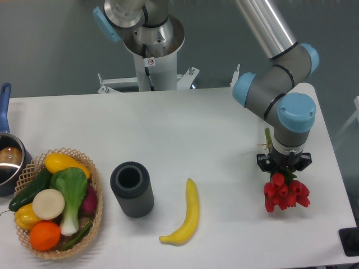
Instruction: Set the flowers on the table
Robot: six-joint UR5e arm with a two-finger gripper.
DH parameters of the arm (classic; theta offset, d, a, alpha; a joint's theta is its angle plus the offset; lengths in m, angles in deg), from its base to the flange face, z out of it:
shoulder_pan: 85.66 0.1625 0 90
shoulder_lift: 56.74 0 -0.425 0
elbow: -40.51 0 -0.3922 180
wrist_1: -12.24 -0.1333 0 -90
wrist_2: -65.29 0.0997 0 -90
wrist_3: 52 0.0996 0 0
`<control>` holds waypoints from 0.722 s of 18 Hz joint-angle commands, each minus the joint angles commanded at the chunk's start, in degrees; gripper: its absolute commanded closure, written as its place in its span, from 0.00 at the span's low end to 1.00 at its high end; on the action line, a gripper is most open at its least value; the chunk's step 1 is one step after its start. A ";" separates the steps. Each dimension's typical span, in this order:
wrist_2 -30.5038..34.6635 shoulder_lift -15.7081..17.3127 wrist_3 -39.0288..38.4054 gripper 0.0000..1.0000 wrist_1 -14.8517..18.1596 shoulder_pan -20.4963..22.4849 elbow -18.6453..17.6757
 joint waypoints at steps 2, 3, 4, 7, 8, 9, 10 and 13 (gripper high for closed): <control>0.35 0.17 0.53 0.14 -0.17 -0.09 0.00; 0.53 0.52 0.70 0.06 -0.18 -0.09 0.00; 0.53 0.70 0.79 0.01 -0.18 -0.09 0.09; 0.35 2.28 1.40 0.00 -0.18 0.00 0.00; 0.35 3.16 1.76 0.00 -0.18 0.44 0.00; 0.26 4.38 2.46 0.00 -0.26 0.87 0.00; 0.18 5.53 3.94 0.00 -0.09 1.23 0.00; 0.00 8.60 11.84 0.00 0.79 3.95 -0.35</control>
